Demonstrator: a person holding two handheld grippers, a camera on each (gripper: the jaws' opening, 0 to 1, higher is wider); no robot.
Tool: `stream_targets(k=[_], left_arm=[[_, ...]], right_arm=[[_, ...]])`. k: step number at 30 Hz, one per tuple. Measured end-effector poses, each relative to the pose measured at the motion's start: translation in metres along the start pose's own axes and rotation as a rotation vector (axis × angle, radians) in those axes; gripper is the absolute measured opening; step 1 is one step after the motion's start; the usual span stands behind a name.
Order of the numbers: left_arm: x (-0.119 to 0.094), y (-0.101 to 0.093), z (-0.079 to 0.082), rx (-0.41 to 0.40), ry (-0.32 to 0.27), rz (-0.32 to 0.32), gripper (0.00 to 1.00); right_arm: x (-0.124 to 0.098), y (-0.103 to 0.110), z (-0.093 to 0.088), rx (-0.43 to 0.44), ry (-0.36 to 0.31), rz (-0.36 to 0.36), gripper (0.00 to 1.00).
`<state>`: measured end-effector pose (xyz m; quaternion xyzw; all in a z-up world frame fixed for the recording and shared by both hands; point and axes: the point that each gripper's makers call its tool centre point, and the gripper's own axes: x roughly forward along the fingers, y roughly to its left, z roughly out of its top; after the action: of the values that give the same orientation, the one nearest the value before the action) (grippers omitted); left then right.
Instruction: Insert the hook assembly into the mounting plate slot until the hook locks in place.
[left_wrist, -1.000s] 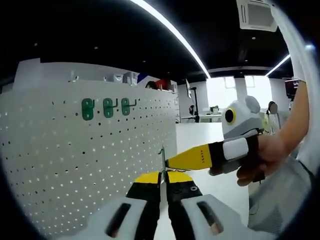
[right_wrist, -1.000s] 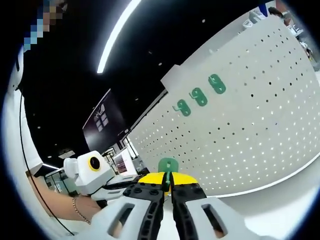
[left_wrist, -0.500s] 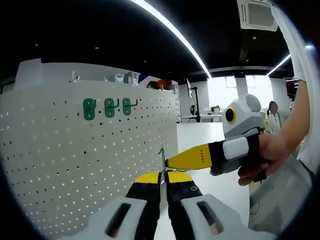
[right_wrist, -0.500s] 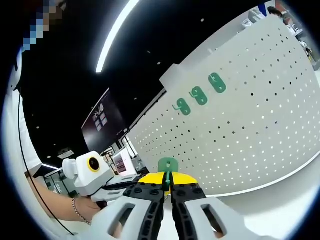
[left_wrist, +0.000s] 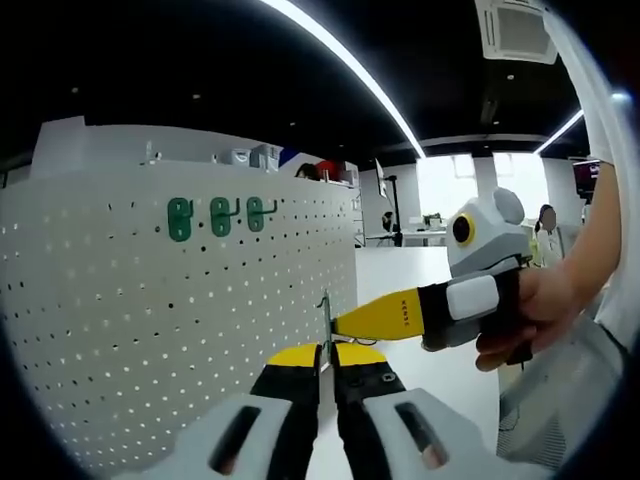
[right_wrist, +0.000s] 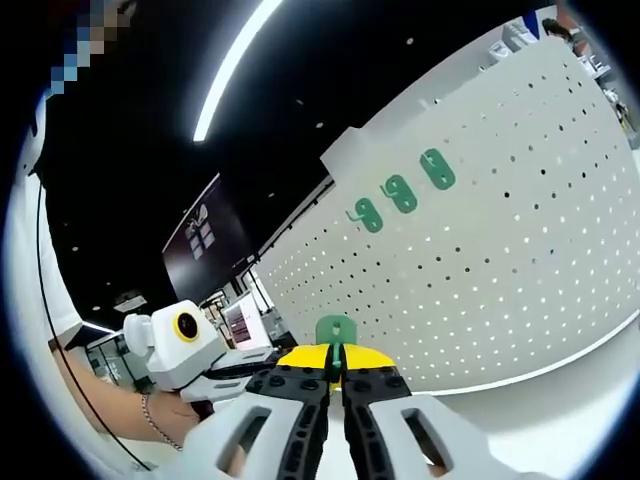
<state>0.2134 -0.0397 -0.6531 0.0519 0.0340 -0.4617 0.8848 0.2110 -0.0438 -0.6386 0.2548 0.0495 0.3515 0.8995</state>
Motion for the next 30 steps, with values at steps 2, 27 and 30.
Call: stream_targets(k=[2, 27, 30], left_arm=[[0.0, -0.001, -0.002, -0.013, 0.009, -0.009, 0.07], [0.006, -0.018, -0.031, 0.036, 0.119, -0.044, 0.86], [0.006, -0.019, -0.031, 0.038, 0.121, -0.046, 0.87]], right_arm=[[0.0, 0.0, -0.001, 0.002, 0.003, 0.0, 0.0], [0.001, 0.003, -0.007, 0.018, 0.024, 0.013, 0.01], [0.001, 0.002, -0.007, 0.022, 0.024, 0.011, 0.01]])
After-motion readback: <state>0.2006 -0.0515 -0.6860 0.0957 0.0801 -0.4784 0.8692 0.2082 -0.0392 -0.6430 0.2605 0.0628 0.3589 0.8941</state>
